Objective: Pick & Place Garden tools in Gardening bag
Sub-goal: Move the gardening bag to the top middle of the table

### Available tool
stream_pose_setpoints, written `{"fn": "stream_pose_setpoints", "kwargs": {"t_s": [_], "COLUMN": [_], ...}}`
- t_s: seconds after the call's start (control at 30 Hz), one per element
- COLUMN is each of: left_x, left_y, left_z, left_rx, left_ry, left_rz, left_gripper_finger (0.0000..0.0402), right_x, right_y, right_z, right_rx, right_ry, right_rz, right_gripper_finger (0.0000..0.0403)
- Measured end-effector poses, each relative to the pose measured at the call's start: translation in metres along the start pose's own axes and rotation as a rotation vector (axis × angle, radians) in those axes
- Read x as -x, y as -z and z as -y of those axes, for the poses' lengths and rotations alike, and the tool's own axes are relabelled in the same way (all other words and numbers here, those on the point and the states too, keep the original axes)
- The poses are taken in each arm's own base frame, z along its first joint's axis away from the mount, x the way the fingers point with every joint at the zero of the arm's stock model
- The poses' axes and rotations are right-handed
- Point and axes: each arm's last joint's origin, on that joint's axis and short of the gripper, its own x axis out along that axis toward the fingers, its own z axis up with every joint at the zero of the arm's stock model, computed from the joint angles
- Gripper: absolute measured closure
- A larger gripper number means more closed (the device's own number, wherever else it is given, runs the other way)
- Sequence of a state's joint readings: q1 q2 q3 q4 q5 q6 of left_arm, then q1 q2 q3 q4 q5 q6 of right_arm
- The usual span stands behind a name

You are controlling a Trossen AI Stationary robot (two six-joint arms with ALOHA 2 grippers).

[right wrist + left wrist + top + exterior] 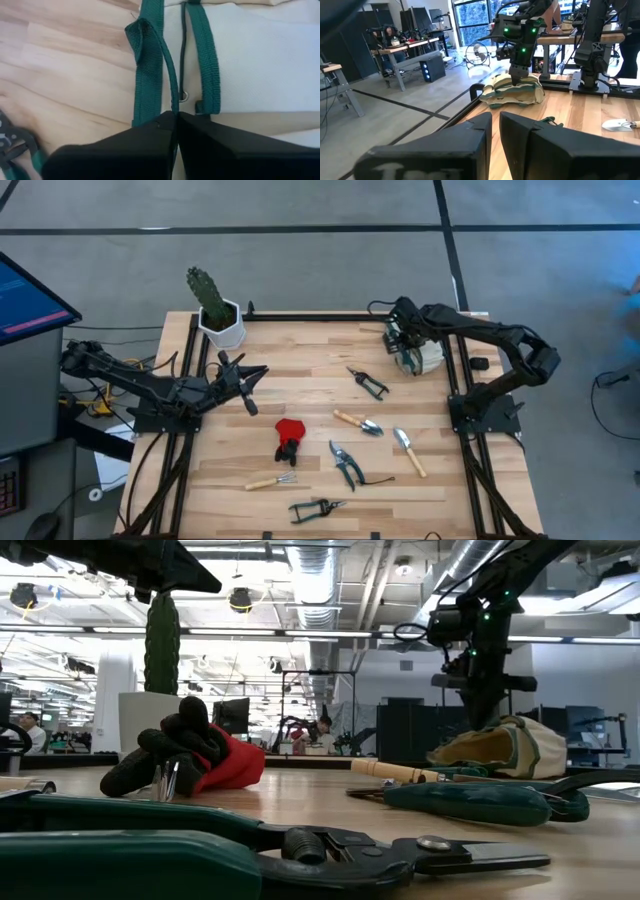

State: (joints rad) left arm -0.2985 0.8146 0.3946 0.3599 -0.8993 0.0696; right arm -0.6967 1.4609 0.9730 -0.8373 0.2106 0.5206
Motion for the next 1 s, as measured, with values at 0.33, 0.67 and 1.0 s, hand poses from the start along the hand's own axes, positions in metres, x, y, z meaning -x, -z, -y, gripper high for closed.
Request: {"fn": "stream_pose_setpoints", "kwargs": {"t_s": [0.33,0.67,1.0], "left_x": [0.000,0.000,0.000], "left_y": [0.000,0.000,0.000], "left_z": [0.000,0.000,0.000], "left_rx": [0.000,0.000,0.000], "left_ry": [0.000,0.002,0.005], "left_rz": [0.000,0.000,0.000], "left_gripper_finger": [0.0376,0.0376,0.0376], "right_x": [0.016,0.072,0.128], "right_y": [-0.003,-0.029,-0.033], "right_z": [-0.012,-0.036,-0.066], "right_rx": [0.046,0.090,0.181], "right_ry": [-0.025,-0.164,-0.394], "right_rz": [0.015,0.177,0.276], "right_gripper_finger": [0.0402,0.0402,0.0403]}}
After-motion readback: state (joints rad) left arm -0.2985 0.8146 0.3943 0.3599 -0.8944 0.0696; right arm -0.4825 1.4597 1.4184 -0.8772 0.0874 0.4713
